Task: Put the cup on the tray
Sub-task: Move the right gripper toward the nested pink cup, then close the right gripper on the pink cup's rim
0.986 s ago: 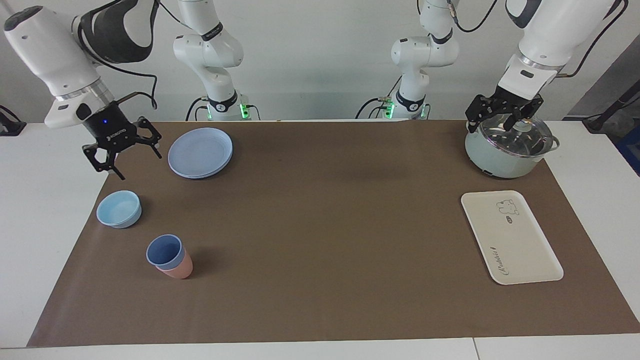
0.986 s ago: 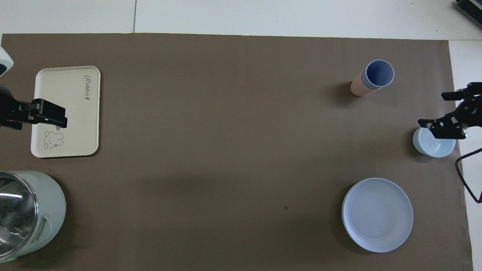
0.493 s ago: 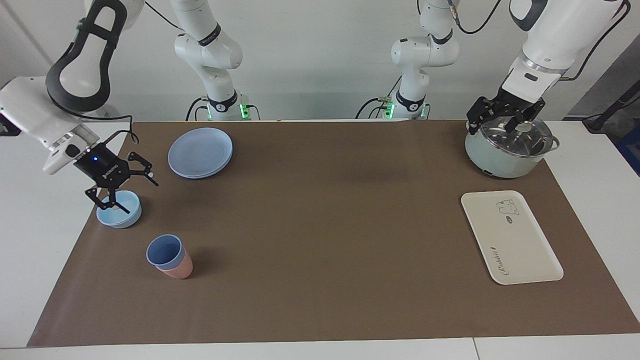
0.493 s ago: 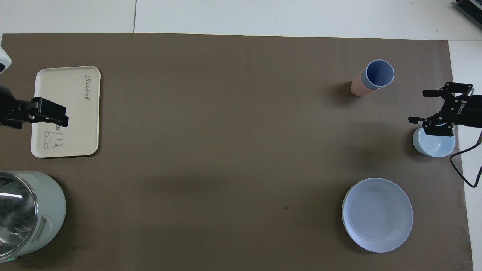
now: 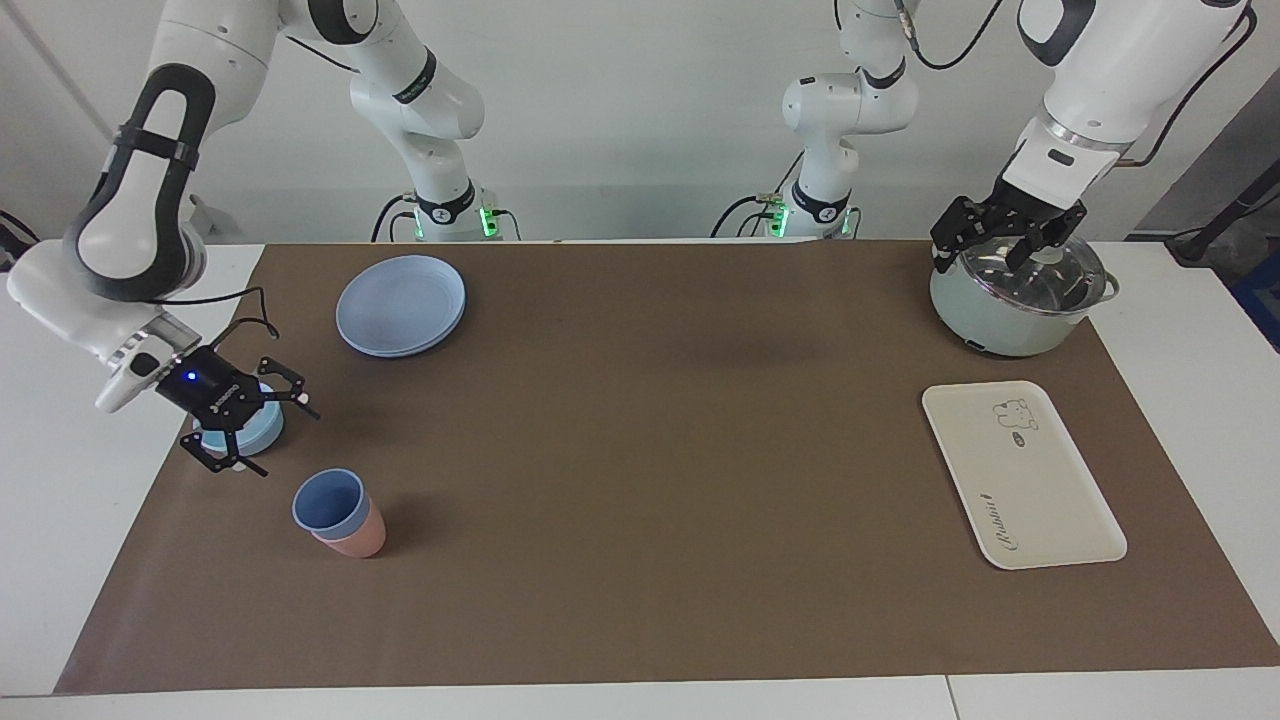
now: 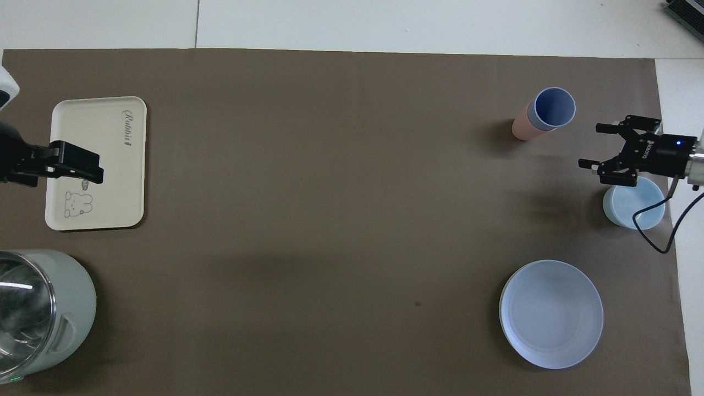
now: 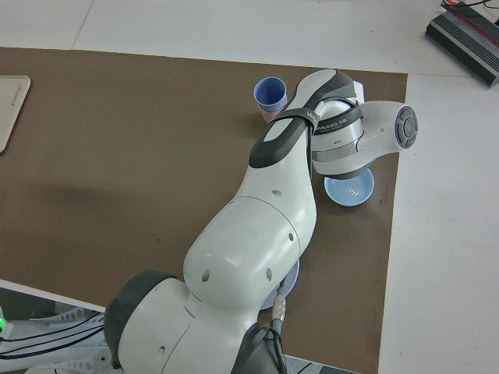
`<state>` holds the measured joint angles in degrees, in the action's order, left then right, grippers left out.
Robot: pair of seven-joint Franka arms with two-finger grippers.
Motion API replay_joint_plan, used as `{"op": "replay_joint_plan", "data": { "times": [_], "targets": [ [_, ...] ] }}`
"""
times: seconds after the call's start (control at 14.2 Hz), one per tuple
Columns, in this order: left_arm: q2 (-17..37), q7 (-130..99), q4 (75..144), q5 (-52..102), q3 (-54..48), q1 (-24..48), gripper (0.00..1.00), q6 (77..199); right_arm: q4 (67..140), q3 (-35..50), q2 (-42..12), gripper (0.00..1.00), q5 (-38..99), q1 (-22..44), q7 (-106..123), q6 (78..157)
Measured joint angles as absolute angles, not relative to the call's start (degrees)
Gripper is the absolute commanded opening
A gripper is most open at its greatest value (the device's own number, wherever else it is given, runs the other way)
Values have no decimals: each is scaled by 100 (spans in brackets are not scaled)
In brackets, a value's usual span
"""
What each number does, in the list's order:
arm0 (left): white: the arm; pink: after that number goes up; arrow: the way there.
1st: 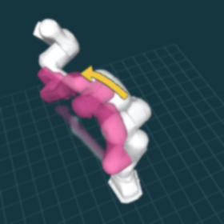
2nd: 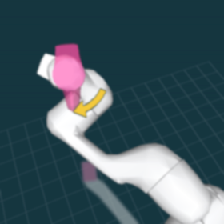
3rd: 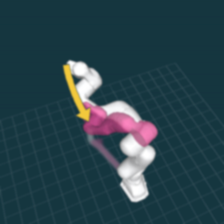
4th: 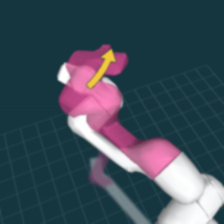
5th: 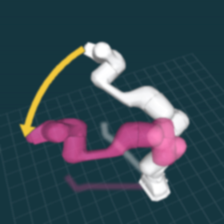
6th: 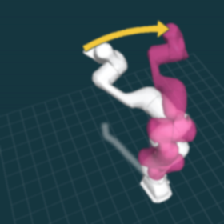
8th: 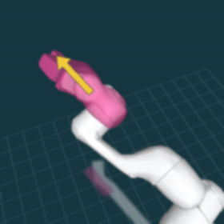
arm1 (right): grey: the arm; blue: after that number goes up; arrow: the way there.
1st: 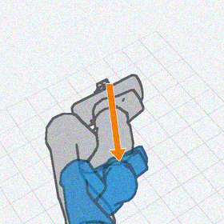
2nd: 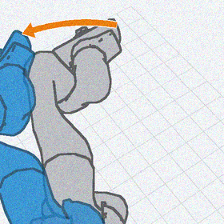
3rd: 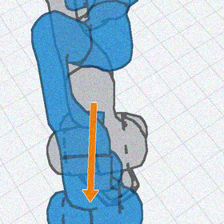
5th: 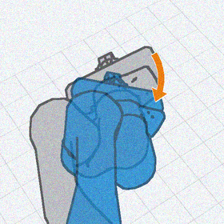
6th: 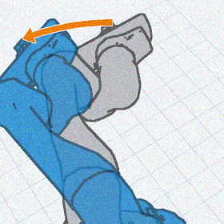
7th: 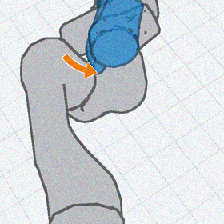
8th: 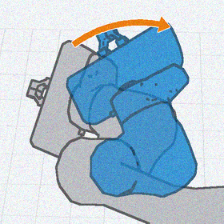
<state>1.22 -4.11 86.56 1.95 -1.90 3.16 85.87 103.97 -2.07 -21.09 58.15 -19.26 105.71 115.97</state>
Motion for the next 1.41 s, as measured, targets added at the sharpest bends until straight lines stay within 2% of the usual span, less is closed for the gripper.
{"op": "replay_joint_plan", "data": {
  "times": [0.21, 0.56, 1.41],
  "targets": [
    [122, -408, 8666, 199, -184, 256, 100, 8631, 10087, -149, -2440, 100, 6150, -1925, 10619, 11515],
    [121, -399, 8704, 208, -189, 250, 100, 8749, 10059, -85, -2718, 100, 6725, -1858, 10863, 11516],
    [119, -185, 8825, 212, -210, 254, 100, 8992, 10081, -75, -2937, 100, 7106, -1668, 11162, 11951]
  ]
}}
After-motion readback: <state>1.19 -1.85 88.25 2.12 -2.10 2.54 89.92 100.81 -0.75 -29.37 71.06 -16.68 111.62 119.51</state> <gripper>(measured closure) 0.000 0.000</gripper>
